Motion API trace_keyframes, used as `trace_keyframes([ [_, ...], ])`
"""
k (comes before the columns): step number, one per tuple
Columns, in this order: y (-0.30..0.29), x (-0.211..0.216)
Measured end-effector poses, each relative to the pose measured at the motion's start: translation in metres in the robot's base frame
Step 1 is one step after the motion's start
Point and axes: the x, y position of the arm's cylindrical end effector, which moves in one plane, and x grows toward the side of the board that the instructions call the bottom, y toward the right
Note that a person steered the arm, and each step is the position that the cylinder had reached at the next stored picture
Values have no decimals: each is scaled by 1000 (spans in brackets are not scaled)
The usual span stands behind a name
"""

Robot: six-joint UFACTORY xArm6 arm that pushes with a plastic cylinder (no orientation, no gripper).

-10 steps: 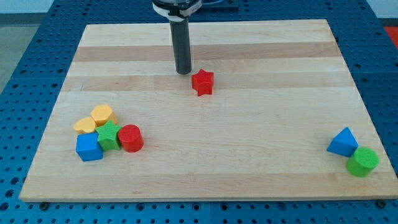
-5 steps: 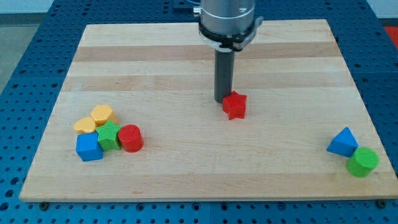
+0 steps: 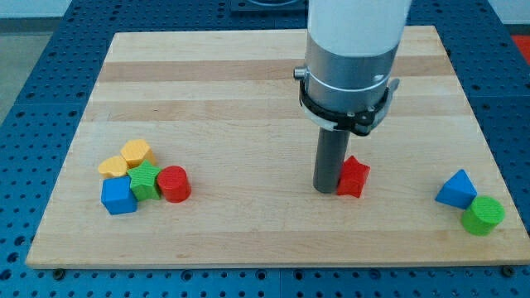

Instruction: Slide the red star to the top left side of the blue triangle

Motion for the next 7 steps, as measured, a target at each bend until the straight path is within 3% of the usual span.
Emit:
trace_keyframes([
  [7, 83, -38],
])
